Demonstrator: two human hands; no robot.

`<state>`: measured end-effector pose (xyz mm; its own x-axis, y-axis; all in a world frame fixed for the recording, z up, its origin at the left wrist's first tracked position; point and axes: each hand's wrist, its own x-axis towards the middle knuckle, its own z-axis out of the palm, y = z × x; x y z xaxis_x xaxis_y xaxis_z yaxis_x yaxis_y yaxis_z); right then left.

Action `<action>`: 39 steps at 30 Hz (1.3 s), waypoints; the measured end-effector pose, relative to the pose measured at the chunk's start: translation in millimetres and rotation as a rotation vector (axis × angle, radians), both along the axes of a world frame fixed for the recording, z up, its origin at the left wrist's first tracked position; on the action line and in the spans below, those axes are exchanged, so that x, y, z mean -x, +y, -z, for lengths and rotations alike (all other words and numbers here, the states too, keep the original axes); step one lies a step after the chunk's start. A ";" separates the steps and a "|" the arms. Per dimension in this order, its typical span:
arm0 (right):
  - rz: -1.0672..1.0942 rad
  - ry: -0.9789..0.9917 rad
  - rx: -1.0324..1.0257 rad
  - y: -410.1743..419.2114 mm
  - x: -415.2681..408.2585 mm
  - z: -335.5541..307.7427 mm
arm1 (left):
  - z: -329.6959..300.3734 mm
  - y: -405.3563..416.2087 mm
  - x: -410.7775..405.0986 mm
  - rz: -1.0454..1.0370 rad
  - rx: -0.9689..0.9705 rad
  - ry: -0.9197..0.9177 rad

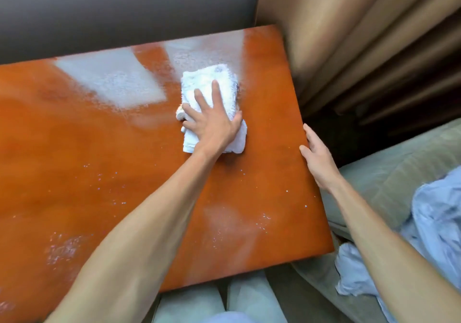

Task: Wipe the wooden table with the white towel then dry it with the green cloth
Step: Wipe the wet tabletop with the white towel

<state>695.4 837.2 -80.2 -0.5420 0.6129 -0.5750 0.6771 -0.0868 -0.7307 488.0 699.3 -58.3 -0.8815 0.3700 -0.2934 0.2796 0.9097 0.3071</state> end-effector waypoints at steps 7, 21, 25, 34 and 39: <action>0.091 0.106 0.106 6.4 -4.7 10.5 | -2.6 54.1 -90.7 0.214 0.018 0.001; -0.077 0.088 0.018 -1.6 -23.5 7.9 | 1.4 -106.1 0.7 0.307 0.052 0.166; -0.067 0.096 0.089 -2.9 -41.2 10.2 | -6.3 -87.9 24.1 0.100 0.029 0.092; 0.000 0.072 0.203 -11.7 -78.7 13.6 | -4.6 -32.7 -46.1 0.227 0.039 0.131; 0.104 0.097 0.234 -16.6 -87.8 20.6 | -0.3 -12.6 -120.0 0.616 0.034 0.155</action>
<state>783.2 820.6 -100.8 -0.5426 0.5245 -0.6561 0.5838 -0.3261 -0.7435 607.9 686.7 -58.0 -0.5428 0.8156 -0.2002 0.7939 0.5761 0.1946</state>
